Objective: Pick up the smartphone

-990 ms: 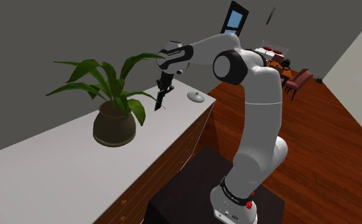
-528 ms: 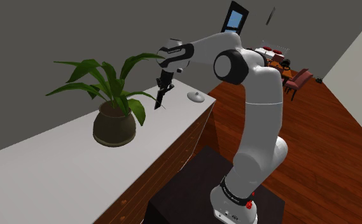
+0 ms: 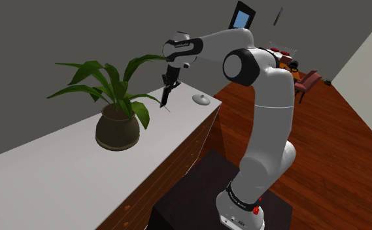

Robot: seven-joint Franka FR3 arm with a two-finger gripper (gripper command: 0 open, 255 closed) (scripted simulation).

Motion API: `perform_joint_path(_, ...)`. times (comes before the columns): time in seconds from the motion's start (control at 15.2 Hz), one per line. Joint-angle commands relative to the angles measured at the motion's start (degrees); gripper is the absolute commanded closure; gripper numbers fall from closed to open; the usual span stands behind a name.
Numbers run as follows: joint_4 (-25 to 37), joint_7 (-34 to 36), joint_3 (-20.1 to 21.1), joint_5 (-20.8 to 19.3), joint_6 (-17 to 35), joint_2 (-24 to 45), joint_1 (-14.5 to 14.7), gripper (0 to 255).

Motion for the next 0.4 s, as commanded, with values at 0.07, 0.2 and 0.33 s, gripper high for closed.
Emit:
perform_joint_path(0.07,2.05,0.16,-0.02,-0.08,-2.34,-0.28,0.02,255)
perform_joint_path(0.2,3.03,0.22,-0.04,-0.13,-3.69,-0.65,0.02,255)
perform_joint_path(0.33,3.11,0.23,-0.04,-0.13,-3.79,-0.68,0.02,255)
